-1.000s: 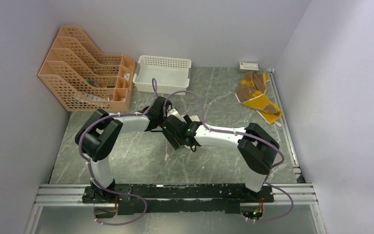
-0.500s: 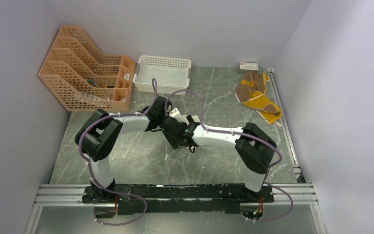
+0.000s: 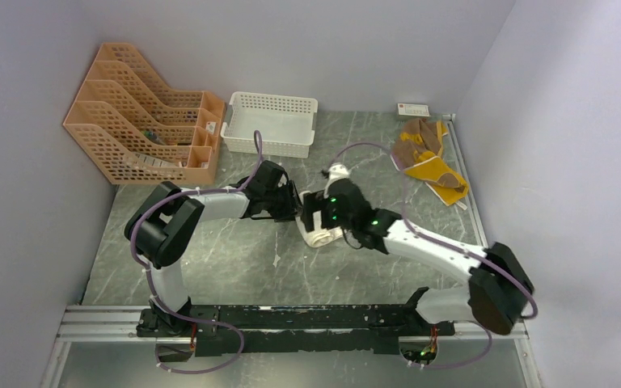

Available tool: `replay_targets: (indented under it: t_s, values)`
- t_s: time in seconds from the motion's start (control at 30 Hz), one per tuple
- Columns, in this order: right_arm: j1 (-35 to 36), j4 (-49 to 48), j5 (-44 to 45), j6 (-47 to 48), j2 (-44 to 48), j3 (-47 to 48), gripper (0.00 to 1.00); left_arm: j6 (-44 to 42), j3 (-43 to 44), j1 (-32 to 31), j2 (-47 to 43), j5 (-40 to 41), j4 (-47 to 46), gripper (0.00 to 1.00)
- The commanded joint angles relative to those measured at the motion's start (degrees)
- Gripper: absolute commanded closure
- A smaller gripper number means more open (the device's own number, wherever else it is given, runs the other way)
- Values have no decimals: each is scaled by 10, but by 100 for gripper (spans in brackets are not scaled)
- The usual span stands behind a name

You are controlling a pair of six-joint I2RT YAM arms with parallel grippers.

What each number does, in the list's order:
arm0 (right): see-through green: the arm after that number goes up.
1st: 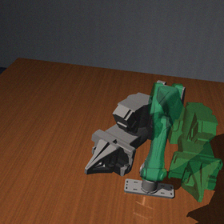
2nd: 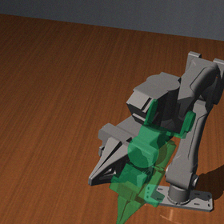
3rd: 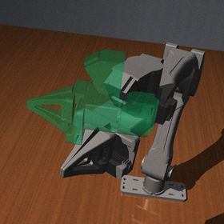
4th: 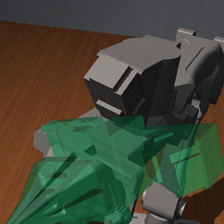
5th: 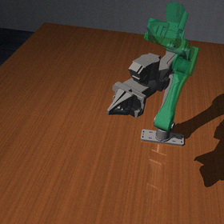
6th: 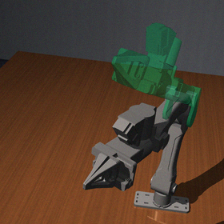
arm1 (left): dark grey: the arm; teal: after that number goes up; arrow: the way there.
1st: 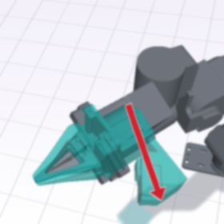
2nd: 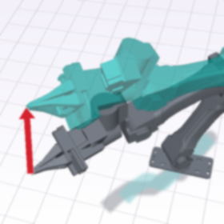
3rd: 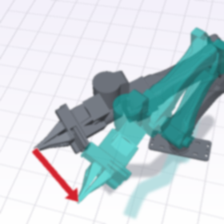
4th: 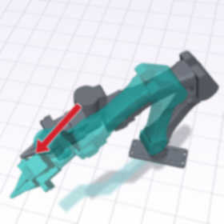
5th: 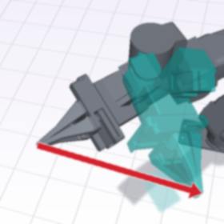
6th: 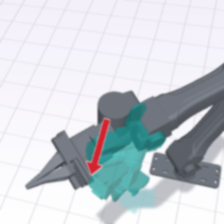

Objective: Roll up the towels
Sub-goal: Roll the towel at the center of the board.

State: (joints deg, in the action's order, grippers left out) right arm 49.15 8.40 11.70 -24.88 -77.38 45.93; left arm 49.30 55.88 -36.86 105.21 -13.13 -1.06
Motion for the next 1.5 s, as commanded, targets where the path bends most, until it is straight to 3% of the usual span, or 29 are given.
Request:
replay_targets:
  t_s: [0.0, 0.17, 0.47, 0.6, 0.97, 1.13, 1.23, 1.47]
  values:
    - [-86, -100, -123, -28, 71, -54, 11, -7, -3, 0, -10, 12, 21, 45]
    - [-149, -33, -195, -14, 10, -19, 25, -8, -5, -1, -11, 12, 19, 45]
    - [-178, -91, -296, -45, -56, -45, 44, -7, -16, 0, -29, 15, 27, 45]
    - [-187, -109, -307, -45, -74, -53, 47, -8, -26, 0, -36, 15, 27, 45]
    - [-191, -141, -344, -33, -134, -24, 48, -2, -63, 0, -62, 14, 29, 45]
    - [-189, -154, -397, -39, -153, -11, 69, 5, -97, 2, -110, 24, 48, 45]
    - [-184, -158, -409, -45, -158, -6, 76, 6, -116, 17, -138, 27, 74, 45]
    - [-153, -139, -403, -49, -166, 28, 83, 8, -171, 56, -171, 16, 78, 44]
